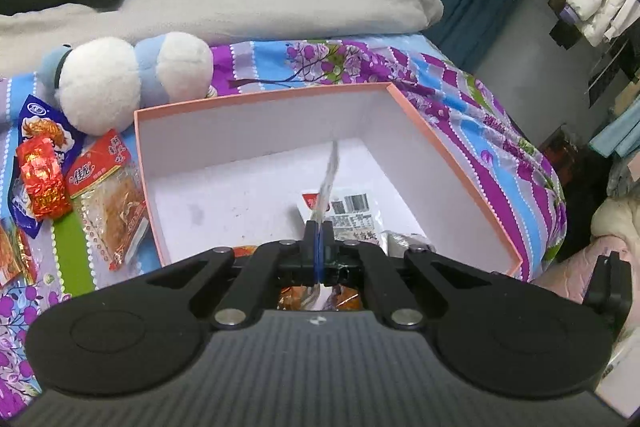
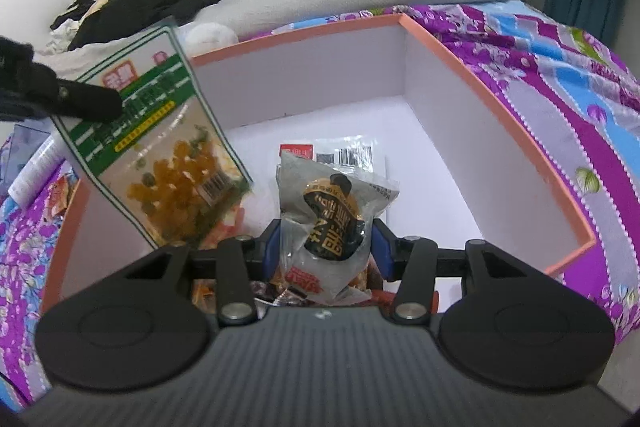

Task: Organize snacks
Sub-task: 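Lower both tools into the pink box and open both grippers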

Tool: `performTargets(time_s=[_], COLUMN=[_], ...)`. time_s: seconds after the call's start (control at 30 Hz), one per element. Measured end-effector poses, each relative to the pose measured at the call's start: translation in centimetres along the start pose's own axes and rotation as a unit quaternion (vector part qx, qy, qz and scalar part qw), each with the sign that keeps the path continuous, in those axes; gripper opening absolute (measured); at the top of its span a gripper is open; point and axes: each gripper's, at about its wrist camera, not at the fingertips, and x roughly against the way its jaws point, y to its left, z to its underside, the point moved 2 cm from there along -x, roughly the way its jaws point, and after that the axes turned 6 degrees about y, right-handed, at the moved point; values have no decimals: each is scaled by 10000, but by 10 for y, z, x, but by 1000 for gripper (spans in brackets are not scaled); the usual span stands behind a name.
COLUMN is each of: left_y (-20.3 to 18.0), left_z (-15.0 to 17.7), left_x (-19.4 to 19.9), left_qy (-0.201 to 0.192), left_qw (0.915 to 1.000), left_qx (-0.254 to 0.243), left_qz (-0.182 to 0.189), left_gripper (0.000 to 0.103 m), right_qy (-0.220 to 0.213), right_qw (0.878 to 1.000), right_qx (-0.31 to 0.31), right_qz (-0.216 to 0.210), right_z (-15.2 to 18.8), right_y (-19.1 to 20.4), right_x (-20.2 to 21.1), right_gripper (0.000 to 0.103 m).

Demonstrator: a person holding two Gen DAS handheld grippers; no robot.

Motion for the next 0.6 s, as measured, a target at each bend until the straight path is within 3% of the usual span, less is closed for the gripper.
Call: performTargets(time_s=[0.1,0.17,0.23,0.6], left_y=[-1,1,2,4], left_z=[2,3,7,42], left_x=[-1,-2,3,72], left_qy=[59,181,85,-683], left_qw=[9999,9998,10000,9966], left_qx=[-70,-44,-32,-450], left_qz=[-67,16,-36,-138], left_gripper=[4,27,44,48], right_qy=[31,-11,-114,-863], right_qw=[10000,10000,9999,9962], right_qx=[-25,10,17,68], right_qz=[-49,-68,-39,-136], right_z=[0,0,-1,5], right_y=[-1,0,1,15], right_x=[1,5,9,59], right_gripper=[53,66,68,68])
